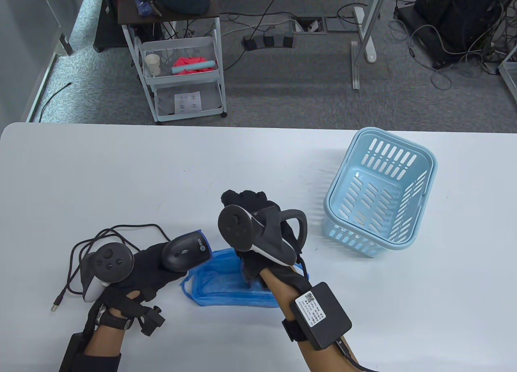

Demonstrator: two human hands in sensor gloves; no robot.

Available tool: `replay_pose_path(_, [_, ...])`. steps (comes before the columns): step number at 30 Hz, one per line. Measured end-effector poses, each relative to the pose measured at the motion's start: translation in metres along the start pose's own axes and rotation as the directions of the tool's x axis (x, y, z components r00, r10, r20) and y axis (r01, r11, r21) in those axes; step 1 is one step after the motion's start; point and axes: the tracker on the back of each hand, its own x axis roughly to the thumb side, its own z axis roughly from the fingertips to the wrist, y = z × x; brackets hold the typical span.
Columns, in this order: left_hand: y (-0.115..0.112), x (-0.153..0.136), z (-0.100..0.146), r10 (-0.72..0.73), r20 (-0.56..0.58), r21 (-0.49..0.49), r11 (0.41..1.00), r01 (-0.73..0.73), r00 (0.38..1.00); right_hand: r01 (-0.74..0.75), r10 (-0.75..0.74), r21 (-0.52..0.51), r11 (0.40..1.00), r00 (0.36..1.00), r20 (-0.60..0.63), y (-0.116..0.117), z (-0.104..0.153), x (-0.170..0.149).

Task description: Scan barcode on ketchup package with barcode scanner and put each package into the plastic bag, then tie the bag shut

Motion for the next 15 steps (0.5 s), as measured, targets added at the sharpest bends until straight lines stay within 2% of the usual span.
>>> replay_pose_path(15, [-0.006, 0.002, -0.001, -0.017, 0.016, -0.034, 0.999, 0.017, 1.000, -0.017, 0.015, 0.061, 0.998, 0.999, 0.042, 0.017, 0.003, 0.015])
